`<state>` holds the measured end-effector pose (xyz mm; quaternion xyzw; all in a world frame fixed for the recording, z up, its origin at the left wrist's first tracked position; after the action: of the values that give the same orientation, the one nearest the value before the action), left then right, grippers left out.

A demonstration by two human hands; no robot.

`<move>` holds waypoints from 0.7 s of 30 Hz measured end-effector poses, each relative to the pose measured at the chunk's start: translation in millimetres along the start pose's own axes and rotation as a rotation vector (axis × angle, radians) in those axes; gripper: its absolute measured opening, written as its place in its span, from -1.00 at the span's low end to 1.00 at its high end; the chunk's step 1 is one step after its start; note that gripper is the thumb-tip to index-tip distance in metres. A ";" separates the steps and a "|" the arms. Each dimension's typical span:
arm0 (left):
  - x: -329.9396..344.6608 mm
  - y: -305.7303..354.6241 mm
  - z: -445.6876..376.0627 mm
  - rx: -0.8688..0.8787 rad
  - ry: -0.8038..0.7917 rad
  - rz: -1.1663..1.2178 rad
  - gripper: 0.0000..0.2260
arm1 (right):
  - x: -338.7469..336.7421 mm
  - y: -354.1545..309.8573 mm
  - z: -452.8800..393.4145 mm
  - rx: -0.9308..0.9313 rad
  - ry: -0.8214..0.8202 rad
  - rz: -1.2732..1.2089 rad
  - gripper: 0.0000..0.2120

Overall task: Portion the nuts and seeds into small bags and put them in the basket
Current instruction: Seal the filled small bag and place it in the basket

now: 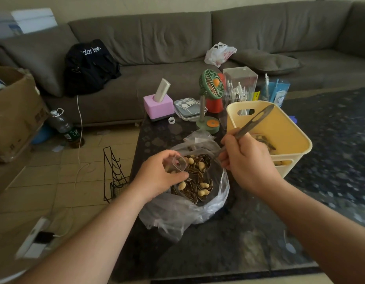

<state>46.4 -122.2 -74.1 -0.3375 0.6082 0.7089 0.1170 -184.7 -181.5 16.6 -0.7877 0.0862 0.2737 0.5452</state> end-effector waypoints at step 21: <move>16.4 20.4 6.8 0.043 0.083 0.059 -0.79 | 6.7 -71.2 2.6 -0.481 -0.087 0.302 -0.71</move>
<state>20.2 -124.5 -68.1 -0.3460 0.6374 0.6841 0.0780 -149.0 -150.3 70.2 -0.8601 0.1119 0.3978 0.2990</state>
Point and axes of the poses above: each hand's wrist, its own z-axis away from the middle knuckle, its own x-axis out of the palm, y = z × x, the point moved 9 cm from there along -z, towards the middle knuckle, and after that the axes turned 2 degrees about -x, right-handed, at the moved point
